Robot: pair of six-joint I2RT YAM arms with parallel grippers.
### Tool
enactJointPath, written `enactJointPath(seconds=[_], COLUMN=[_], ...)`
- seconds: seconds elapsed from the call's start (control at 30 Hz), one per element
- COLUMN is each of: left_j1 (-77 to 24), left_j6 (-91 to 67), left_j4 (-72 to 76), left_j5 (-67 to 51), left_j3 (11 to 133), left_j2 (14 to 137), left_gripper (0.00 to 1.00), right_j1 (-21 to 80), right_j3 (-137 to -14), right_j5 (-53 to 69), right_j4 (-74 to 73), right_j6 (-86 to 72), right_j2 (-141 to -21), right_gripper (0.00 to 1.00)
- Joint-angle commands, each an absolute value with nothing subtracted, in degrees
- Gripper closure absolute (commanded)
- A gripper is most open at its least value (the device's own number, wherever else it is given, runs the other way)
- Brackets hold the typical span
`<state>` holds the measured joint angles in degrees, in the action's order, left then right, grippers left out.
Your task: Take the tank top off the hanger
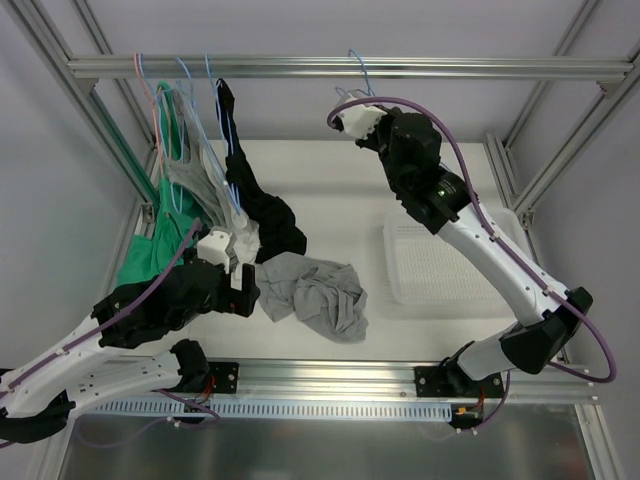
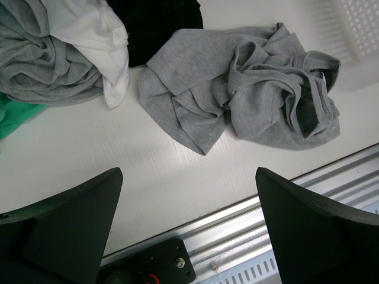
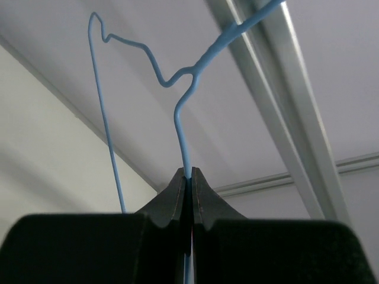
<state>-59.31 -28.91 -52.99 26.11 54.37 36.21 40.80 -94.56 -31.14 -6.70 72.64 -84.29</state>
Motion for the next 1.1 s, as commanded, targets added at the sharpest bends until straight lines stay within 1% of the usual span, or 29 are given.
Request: enactJointPath(seconds=[0.0,0.2,0.47,0.5,0.53,0.6,0.63,0.8,0.87,0.9,0.93,1.03,1.07], left_j1=[-59.9,-59.9,-59.9,-59.9,-59.9,-59.9,-59.9,-59.9,-59.9,-59.9,-59.9,-59.9,-59.8], left_j6=[-28.7,-28.3,-28.3,-28.3,-28.2,-28.3,-28.3,-28.4,-28.4,-28.4,-28.4,-28.4,-28.4], left_j4=[-52.3,-51.9,-51.9,-51.9,-51.9,-51.9,-51.9,-51.9,-51.9,-51.9,-51.9,-51.8,-51.6], left_j5=[26.8,26.3,26.3,26.3,26.3,26.4,26.4,26.5,26.6,26.6,26.6,26.4,26.3], left_j3=[53.8,53.8,53.5,53.6,53.6,53.6,53.6,53.5,53.6,53.5,53.6,53.7,53.8], left_j2=[35.0,35.3,35.1,35.1,35.2,35.1,35.0,34.9,35.1,35.1,35.1,35.1,35.2], left_gripper=[0.01,0.01,0.01,0.01,0.01,0.01,0.01,0.01,0.01,0.01,0.01,0.01,0.01], right_j1=[40.4,40.5,40.7,40.6,40.7,40.7,40.7,40.8,40.7,40.8,40.7,40.7,40.7], right_j3=[-91.2,-89.3,-88.2,-87.9,-87.5,-86.1,-85.8,-84.1,-83.0,-82.4,-81.8,-80.3,-79.7], right_j5=[-31.6,-31.2,-30.1,-30.0,-29.6,-28.8,-28.8,-28.1,-27.3,-26.6,-25.0,-21.4,-20.6], right_j4=[-6.1,-5.4,-5.5,-5.5,-5.6,-5.5,-5.6,-5.5,-6.1,-6.8,-7.6,-13.8,-15.0], right_j6=[70.6,68.2,60.8,60.0,59.1,57.0,56.4,54.1,53.1,51.4,50.3,44.2,42.4], right_j2=[-82.6,-81.1,-79.8,-79.0,-78.6,-77.0,-76.5,-73.3,-71.0,-70.0,-67.6,-62.9,-59.4], right_gripper=[1.00,1.00,0.99,0.94,0.75,0.62,0.50,0.48,0.45,0.41,0.29,0.01,0.00])
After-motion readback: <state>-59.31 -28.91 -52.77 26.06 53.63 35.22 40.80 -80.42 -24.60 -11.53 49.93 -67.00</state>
